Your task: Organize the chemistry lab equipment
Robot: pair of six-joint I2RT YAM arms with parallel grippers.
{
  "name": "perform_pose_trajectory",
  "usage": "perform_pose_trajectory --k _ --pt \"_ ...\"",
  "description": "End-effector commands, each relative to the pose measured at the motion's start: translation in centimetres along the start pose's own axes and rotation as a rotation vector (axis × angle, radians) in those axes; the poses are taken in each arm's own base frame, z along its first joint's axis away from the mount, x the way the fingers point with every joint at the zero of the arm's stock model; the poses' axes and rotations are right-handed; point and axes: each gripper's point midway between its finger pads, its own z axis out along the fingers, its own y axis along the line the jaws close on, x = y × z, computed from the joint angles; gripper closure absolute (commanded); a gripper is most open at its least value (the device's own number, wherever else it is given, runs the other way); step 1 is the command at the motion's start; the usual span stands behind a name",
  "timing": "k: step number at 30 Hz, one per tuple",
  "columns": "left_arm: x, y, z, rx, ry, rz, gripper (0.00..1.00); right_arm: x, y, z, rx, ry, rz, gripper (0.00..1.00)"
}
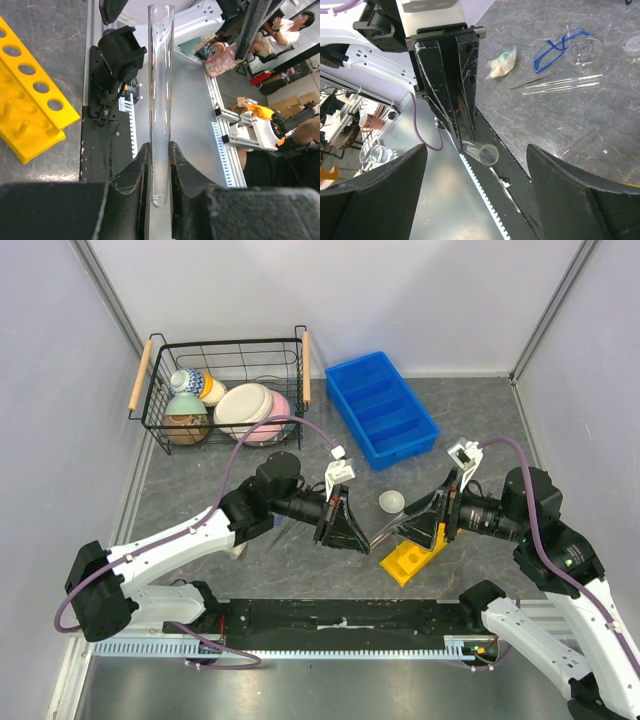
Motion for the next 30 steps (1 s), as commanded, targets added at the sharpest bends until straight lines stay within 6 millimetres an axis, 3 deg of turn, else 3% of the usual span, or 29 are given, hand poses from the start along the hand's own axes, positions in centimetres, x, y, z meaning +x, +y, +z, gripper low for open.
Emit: perform_pose_trajectory --k 1,8,12,21,30 --pt "-0.5 -1.8 0.0 0.105 -0.014 0.004 0.95 -1.6 2.2 -0.7 -0.070 -0.046 -0.039 0.15" --pt "-0.6 -1.9 -0.1 0.111 -0.026 0.019 0.95 -1.8 2.5 -0.7 -0.084 -0.051 -0.032 0.39" --pt "-0.7 -2.1 -0.2 0.120 -0.030 0.024 0.95 -1.8 2.4 -0.5 -0.087 -0.052 -0.021 0.46" --pt "-1.1 -2.1 -0.3 0.127 -0.040 0.031 0.96 -1.9 2.5 -0.2 -0.102 -0.059 -0.010 0.58" --pt "-1.7 -2.0 -0.4 0.134 -0.057 0.036 0.97 -1.7 2.5 -0.1 -0.113 -0.060 -0.003 0.62"
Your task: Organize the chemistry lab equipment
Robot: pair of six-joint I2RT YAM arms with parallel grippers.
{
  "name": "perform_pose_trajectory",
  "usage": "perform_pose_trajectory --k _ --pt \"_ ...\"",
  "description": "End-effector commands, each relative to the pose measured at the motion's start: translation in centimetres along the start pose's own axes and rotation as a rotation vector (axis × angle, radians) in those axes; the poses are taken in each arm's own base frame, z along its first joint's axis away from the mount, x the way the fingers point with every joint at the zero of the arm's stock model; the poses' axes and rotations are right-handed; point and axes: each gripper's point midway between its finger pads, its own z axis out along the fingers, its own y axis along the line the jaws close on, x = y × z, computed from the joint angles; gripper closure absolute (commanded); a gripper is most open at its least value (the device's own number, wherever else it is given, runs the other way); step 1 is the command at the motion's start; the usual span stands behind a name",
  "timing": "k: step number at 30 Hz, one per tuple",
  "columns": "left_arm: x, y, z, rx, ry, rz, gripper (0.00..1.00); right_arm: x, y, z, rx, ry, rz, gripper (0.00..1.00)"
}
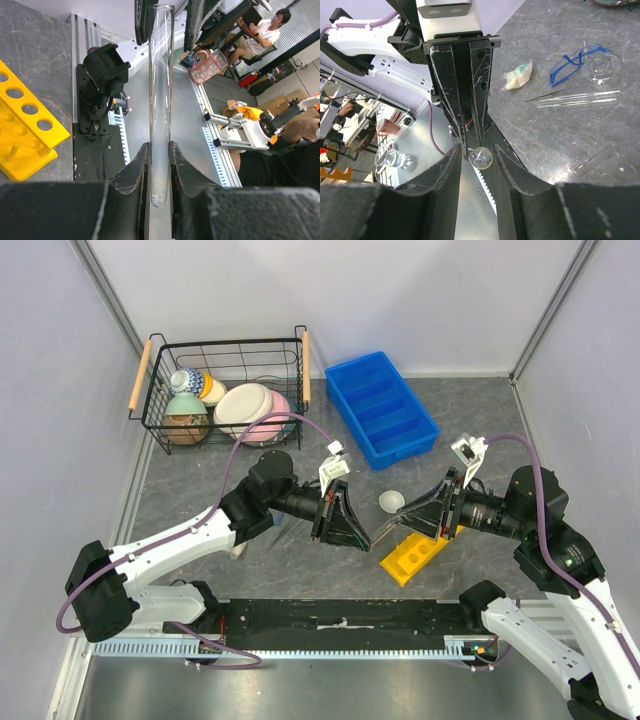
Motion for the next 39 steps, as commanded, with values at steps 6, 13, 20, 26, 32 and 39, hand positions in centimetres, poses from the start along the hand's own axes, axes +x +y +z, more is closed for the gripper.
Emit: perform_pose_trajectory --k 6,13,20,26,32,39 --pt "-0.9 -0.7 -0.1 0.047 -0.019 0.012 0.98 -0.1 0.5 0.1 -0.035 -0.015 -0.003 0.65" --pt "-0.7 -0.6 0.0 0.045 -0.017 0.002 0.97 -0.1 0.2 0.3 -0.027 -0.015 -0.005 0.79" --pt "0.1 -0.2 -0.1 0.036 -0.005 -0.031 0.84 -0.3 -0.6 0.6 0.004 -0.023 -0.006 0.83" --pt "0.8 1.1 -0.3 -0.049 0.015 -0.074 0.31 -0.4 -2.3 0.5 0.097 -0.024 -0.029 0.86" --pt "-0.9 2.3 -0.9 -0.194 -0.004 -0.035 0.04 -1.0 -5.3 0.3 0.263 -0.025 -0.042 0.87" --pt "-0.2 8.6 -5.4 -0.714 0.005 -0.125 0.03 -4.0 -10.9 -3.3 0.686 -0.119 -0.077 0.89"
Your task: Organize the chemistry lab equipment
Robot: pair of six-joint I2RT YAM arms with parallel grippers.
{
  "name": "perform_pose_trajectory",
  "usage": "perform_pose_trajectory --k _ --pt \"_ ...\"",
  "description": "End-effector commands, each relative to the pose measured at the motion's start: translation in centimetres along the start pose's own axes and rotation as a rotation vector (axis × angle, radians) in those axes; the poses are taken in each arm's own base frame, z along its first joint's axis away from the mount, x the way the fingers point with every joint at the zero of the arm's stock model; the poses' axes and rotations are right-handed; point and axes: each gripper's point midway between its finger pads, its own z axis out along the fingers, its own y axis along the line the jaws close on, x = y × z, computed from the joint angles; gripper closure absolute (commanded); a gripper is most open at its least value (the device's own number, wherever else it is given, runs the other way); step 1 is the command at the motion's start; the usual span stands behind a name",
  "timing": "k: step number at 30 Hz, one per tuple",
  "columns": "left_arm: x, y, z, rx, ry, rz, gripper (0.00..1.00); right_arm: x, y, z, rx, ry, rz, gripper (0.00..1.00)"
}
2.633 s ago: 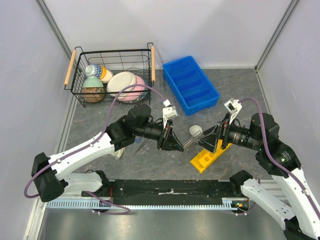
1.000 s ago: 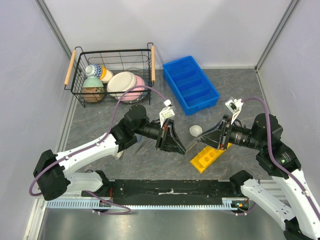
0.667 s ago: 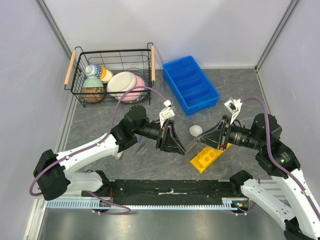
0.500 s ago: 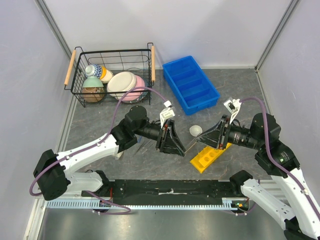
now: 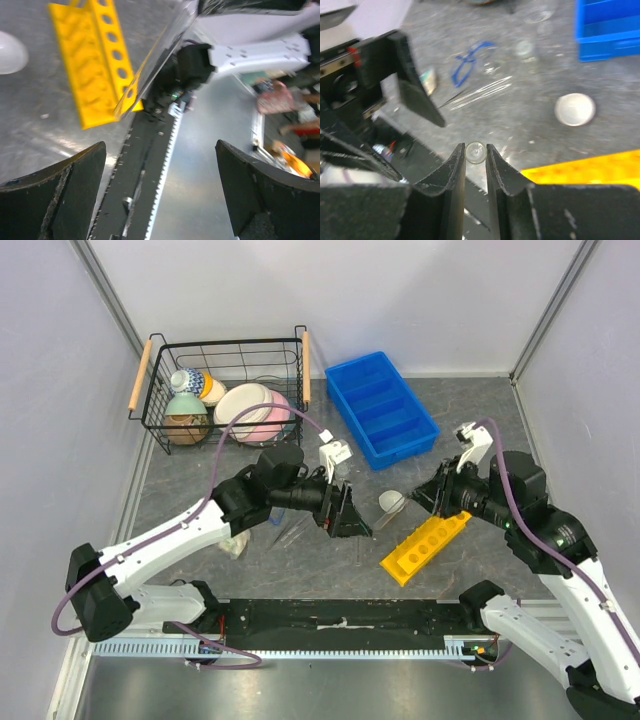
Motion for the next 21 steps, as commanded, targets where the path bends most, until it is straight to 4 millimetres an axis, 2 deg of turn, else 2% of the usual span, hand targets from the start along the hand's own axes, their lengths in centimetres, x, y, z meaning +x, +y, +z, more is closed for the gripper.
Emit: perform_pose_trajectory --k 1,6,9,16,21 --pt "-0.1 4.8 -2.6 -0.343 -0.024 0.013 0.03 -3.6 -5.0 -2.2 0.345 -0.128 -0.036 0.89" --pt "0.9 6.0 -3.9 -0.415 -0.052 -0.003 0.03 -4.4 -10.9 -5.0 0.731 -0.194 0.010 0.90" --pt "1.9 6.0 -4.3 -0.412 -0.056 -0.018 0.03 -4.0 -13.4 -6.6 0.895 -0.235 0.045 0.91" --pt "4.1 6.0 -5.2 -0.404 -0.062 -0.051 0.03 -3.0 -16.8 -8.9 1.133 -0.332 0.103 0.91" --pt "5.3 6.3 -6.1 -0.436 -0.049 -0.064 0.03 -1.4 -18.0 -8.2 1.177 -0.313 0.133 0.94"
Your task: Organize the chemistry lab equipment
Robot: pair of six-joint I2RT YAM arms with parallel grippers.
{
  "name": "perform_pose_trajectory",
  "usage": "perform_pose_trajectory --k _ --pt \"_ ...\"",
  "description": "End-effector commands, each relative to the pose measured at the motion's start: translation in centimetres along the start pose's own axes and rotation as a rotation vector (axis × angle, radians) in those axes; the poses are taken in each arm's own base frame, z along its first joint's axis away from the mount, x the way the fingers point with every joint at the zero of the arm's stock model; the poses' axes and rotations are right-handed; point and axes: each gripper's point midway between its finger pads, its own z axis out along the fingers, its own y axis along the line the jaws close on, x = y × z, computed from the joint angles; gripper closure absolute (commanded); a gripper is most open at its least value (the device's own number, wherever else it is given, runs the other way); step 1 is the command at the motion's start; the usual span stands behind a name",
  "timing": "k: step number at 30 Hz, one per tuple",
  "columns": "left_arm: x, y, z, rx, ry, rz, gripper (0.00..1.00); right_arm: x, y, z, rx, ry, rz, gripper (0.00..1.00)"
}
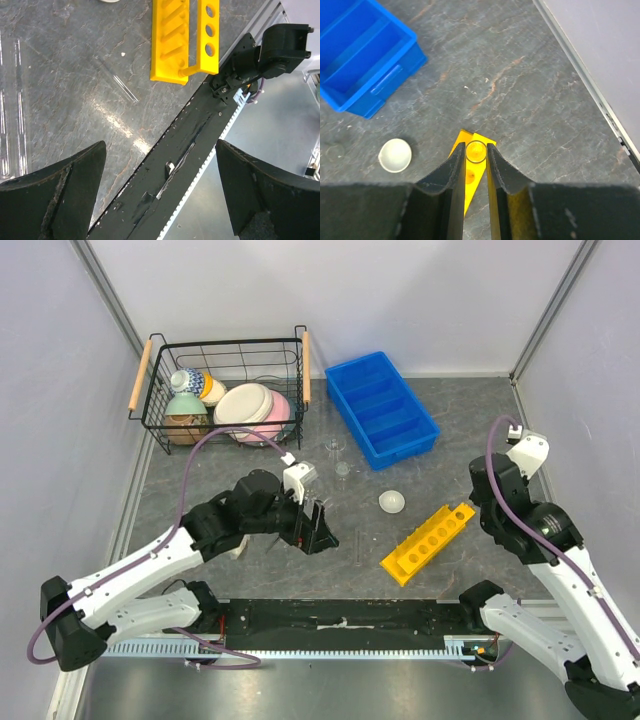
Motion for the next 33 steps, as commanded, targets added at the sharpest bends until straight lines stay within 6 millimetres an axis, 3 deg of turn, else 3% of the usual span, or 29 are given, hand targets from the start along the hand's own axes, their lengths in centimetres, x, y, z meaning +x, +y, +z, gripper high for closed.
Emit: perform_pose_trajectory --k 1,14,27,33 --pt "0.1 0.5 -0.9 -0.033 -0.022 -0.013 0.03 0.5 -1.4 1.0 0.115 -0.028 0.039 0.94" --pt "0.7 0.4 -1.4 -0.022 -0.020 -0.003 0.03 3.3 -1.0 2.3 0.126 0.038 0.023 0.94" --pt "0.5 0.3 -1.5 -0.020 -0.025 0.003 0.03 4.5 0.6 3.0 0.075 0.085 0.018 0.95" --pt "0.5 0.3 -1.5 -0.017 -0.024 0.003 0.03 5.9 0.6 3.7 0.093 0.116 0.007 0.95"
